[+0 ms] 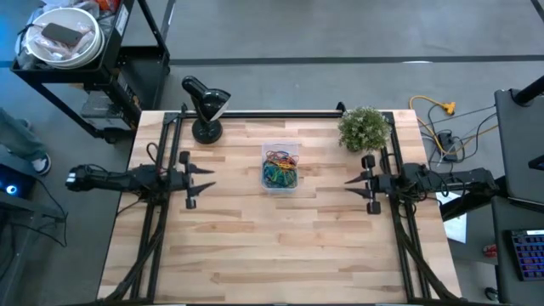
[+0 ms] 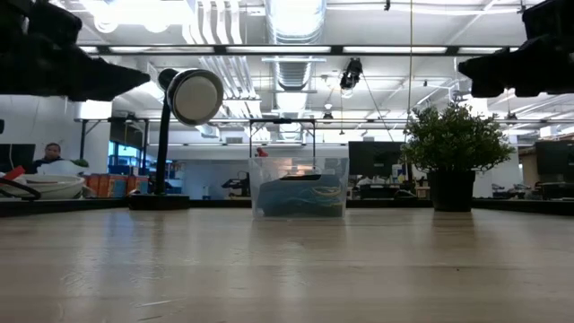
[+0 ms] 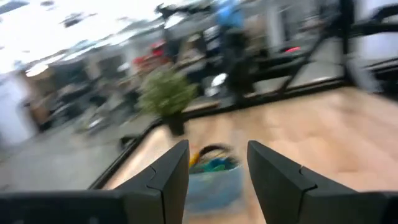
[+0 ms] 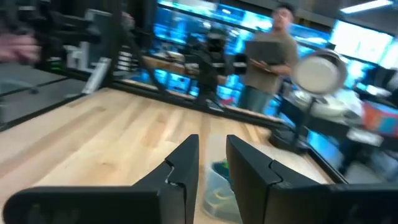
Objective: Pick and place rubber bands into bin
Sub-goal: Return to Home Position
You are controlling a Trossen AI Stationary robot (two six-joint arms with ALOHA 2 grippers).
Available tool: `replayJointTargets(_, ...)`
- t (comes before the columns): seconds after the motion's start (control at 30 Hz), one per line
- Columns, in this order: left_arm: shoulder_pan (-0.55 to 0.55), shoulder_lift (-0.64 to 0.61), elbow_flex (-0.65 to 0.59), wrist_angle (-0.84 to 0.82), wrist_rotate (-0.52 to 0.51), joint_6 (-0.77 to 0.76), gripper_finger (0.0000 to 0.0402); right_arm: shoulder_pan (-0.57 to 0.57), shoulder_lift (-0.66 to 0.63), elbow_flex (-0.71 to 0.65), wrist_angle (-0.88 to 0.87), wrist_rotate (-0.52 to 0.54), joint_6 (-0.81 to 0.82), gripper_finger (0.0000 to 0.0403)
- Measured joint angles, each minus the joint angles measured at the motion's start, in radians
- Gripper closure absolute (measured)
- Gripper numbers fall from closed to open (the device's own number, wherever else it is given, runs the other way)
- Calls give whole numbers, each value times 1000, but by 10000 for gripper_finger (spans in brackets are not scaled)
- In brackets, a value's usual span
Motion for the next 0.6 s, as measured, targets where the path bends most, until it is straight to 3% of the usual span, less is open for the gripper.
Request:
replayJointTargets(0.17,0,-59,-1,-37,185,48,254,0,-2,0,1,-79,-21,323)
replayJointTargets(0.6,0,-46,-2,-56,188,41,254,0,0,0,-37,-79,1,331)
